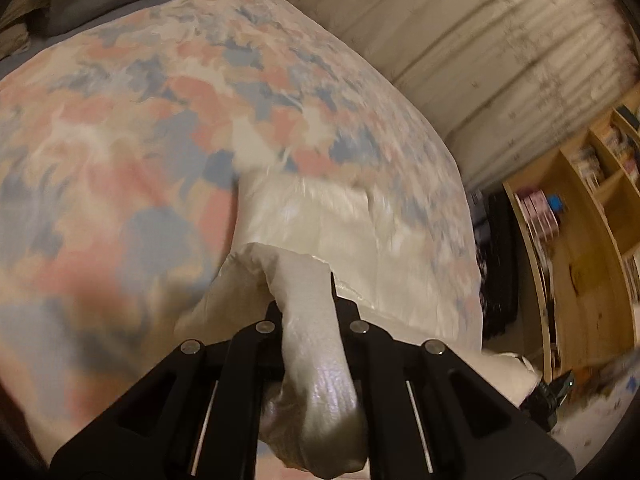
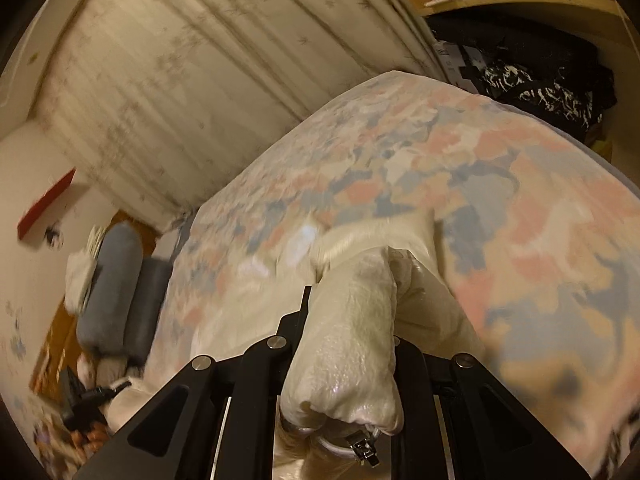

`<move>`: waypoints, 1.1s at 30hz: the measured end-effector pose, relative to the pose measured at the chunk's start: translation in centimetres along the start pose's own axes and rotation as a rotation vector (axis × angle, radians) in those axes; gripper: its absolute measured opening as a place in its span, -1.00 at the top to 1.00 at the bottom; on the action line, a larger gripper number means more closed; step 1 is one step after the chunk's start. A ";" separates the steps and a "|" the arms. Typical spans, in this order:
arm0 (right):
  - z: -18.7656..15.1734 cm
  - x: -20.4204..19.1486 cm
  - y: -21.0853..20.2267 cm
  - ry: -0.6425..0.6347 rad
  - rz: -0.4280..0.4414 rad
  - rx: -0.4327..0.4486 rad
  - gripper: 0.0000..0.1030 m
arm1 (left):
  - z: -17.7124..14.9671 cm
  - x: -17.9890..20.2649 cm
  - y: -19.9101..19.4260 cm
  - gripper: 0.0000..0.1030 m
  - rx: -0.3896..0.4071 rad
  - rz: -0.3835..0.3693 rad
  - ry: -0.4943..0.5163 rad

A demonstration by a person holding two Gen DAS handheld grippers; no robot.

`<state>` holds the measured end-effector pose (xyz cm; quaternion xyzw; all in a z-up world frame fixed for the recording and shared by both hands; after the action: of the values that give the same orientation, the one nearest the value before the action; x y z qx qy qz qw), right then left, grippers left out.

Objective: Fold large clothes

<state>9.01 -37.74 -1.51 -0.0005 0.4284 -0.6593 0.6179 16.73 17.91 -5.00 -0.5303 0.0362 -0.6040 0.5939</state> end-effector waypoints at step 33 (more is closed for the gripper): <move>9.4 5.1 24.0 -0.160 -0.117 -0.075 -0.82 | 11.2 0.1 21.1 -0.48 -0.058 0.096 0.312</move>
<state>32.38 -44.08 -11.82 -0.1015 0.4012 -0.6757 0.6101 38.76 18.28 -14.30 -0.4447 0.1707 -0.6487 0.5935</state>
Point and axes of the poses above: each gripper's, at about its wrist camera, not at the fingertips, and y roughly the way its jaws point, x to its right, z to its top, the point moved 7 cm from there along y, roughly the way its jaws point, and after that the axes turned 4 degrees about x, right-handed, at the moved point
